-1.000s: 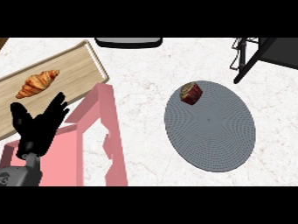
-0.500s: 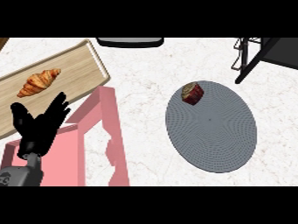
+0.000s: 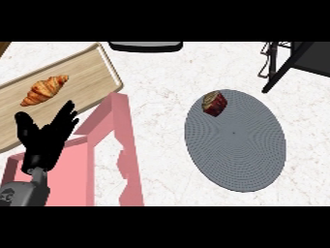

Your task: Pick the squash from the placemat and place it in the tiered shelf

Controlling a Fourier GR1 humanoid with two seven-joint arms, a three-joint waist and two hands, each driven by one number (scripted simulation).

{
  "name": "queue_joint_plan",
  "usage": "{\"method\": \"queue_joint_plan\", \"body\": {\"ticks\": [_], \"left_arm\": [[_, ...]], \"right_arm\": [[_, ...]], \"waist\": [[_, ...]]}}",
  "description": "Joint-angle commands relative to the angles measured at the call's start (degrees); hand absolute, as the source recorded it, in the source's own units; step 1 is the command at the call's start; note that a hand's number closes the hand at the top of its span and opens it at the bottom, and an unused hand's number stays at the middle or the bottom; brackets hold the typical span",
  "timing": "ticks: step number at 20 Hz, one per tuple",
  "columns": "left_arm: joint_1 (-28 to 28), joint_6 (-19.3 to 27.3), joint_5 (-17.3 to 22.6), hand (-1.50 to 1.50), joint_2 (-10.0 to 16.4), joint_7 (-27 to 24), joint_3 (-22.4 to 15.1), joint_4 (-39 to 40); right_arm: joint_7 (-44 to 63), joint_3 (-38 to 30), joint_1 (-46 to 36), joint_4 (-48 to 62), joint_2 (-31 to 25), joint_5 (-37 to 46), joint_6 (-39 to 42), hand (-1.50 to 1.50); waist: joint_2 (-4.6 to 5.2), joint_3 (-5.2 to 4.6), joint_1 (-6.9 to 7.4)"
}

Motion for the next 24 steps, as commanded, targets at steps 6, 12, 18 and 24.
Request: {"method": "queue_joint_plan", "body": {"ticks": [6,12,18,24], "left_arm": [[0.67,0.33,-0.35,0.00,-1.38,4.09,-0.95,0.65],[3.83,-2.66,0.45,0.00,-0.92,-1.02,0.89,3.33],[2.81,-0.92,-0.44,0.00,-0.68,3.24,0.77,0.78],[2.03,-0.74,-1.76,0.00,-1.68,1.33,0.36,2.84]], "right_arm": [[-11.15,0.24,-3.00,13.83,0.23,4.20,-7.34,1.50],[-13.73,-0.14,-6.24,18.06,0.90,4.78,-8.21,1.50],[-15.67,1.83,-7.56,21.46,-1.26,7.65,-5.98,1.50],[-11.96,-6.87,-10.37,23.44,0.41,1.04,-13.90,-1.50]], "waist": [[0.49,-0.47,0.38],[0.45,-0.54,0.30],[0.44,-0.51,0.27],[0.36,-0.49,-0.15]]}}
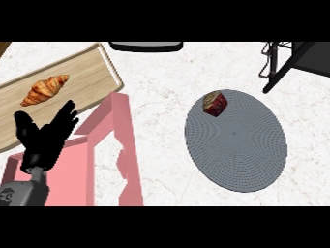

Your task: Pick the squash from the placemat and place it in the tiered shelf

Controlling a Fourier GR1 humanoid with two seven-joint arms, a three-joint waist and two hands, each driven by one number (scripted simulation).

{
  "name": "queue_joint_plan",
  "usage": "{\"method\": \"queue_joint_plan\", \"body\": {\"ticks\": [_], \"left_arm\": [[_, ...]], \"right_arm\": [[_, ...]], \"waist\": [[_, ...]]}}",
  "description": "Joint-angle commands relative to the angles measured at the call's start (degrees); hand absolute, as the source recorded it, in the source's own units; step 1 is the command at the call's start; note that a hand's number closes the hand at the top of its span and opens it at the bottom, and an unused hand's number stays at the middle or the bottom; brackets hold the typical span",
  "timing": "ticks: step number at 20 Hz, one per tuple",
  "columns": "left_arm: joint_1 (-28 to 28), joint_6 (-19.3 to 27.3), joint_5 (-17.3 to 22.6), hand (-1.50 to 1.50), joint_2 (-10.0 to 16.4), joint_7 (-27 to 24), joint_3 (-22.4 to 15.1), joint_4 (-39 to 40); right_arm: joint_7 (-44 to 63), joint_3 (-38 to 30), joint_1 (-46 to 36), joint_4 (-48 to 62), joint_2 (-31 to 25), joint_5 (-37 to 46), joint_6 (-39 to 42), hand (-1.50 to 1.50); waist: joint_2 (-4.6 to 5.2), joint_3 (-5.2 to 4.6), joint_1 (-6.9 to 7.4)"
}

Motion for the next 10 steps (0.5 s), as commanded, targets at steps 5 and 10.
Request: {"method": "queue_joint_plan", "body": {"ticks": [5,10], "left_arm": [[2.85,0.93,-0.68,0.00,-1.78,1.05,-0.71,1.47],[3.65,1.14,-1.38,0.00,-1.65,1.20,-0.64,0.84]], "right_arm": [[-0.81,-9.57,-1.36,4.19,-1.04,-7.68,-4.70,-1.50],[1.64,-14.37,-4.51,4.74,-2.21,-12.42,-4.07,-1.50]], "waist": [[0.70,-0.42,0.46],[0.41,-0.45,0.07]]}}
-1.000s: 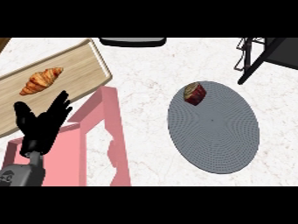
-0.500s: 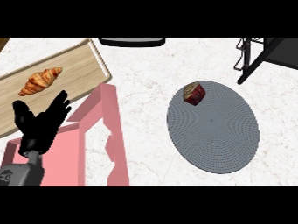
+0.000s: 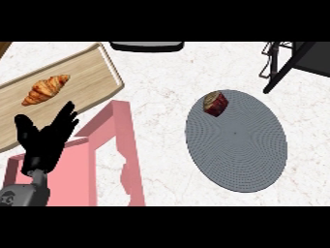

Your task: Pick the squash from the placemat and place it in the tiered shelf

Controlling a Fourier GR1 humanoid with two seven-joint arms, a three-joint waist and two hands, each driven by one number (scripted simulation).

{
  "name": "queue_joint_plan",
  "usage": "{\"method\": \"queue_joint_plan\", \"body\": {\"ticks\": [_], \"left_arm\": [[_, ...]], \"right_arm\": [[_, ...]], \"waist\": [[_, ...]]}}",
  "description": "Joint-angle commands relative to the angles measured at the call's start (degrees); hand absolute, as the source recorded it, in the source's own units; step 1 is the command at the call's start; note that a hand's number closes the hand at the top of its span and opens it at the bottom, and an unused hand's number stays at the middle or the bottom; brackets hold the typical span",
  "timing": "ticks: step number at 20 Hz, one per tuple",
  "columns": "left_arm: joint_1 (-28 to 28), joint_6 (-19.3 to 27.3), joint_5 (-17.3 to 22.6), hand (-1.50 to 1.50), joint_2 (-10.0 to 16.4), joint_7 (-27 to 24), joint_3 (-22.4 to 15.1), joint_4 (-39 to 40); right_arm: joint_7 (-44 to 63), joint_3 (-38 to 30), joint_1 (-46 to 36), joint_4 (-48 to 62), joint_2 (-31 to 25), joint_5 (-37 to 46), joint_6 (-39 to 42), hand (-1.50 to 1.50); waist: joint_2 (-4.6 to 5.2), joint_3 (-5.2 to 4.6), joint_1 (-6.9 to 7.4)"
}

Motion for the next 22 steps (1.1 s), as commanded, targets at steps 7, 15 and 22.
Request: {"method": "queue_joint_plan", "body": {"ticks": [7,15,22], "left_arm": [[2.59,-1.56,-0.05,0.00,-0.58,-0.29,0.11,4.64],[3.46,0.51,-1.34,0.00,-2.62,-0.10,-0.64,3.06],[1.47,0.77,-1.47,0.00,-1.81,2.60,0.29,2.99]], "right_arm": [[-0.03,-7.85,-0.26,0.75,-5.75,-5.74,-7.82,-1.50],[2.15,-11.89,3.01,2.19,-14.36,-7.29,-13.96,-1.50],[1.40,-16.10,7.53,4.76,-23.24,-11.71,-3.63,-1.50]], "waist": [[0.60,-0.56,-0.42],[0.55,-0.50,-0.81],[0.38,-0.46,-1.60]]}}
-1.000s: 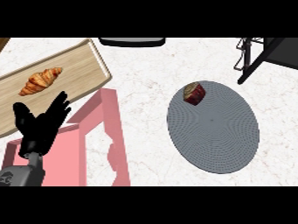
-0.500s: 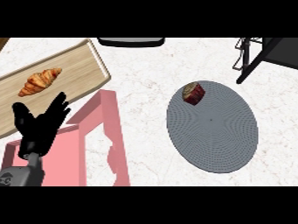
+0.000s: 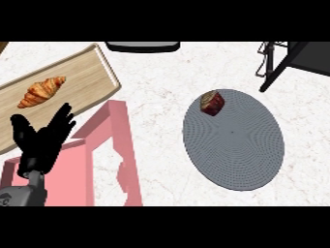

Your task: Pick the squash from the placemat and place it in the tiered shelf

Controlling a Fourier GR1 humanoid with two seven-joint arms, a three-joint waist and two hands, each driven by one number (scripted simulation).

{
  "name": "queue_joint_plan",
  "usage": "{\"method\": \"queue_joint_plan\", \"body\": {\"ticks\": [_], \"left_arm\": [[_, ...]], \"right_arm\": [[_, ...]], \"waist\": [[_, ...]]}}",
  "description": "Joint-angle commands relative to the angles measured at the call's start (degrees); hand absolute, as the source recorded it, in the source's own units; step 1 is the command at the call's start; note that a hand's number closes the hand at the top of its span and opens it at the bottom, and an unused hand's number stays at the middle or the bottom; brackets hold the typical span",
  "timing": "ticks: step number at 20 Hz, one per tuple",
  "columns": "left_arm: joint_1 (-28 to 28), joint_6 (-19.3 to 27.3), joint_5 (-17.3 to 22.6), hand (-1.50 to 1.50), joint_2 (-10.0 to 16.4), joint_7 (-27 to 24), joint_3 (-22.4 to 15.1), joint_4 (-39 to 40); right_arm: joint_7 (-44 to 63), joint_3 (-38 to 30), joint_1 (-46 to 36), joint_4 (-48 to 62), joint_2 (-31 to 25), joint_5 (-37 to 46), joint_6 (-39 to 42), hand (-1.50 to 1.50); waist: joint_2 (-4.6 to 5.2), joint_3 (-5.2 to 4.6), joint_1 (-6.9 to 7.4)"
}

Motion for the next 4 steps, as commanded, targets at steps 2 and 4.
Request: {"method": "queue_joint_plan", "body": {"ticks": [2,4], "left_arm": [[4.33,-1.05,-0.31,0.00,-0.92,-1.61,-0.47,3.12],[2.67,-1.19,0.16,0.00,-1.08,-2.51,0.71,5.60]], "right_arm": [[-2.90,-3.80,5.03,1.91,-5.66,-3.81,7.22,-1.50],[-2.24,-4.37,6.34,1.94,-7.63,-4.66,9.88,-1.50]], "waist": [[0.33,-0.35,-0.35],[0.21,-0.41,-0.96]]}}
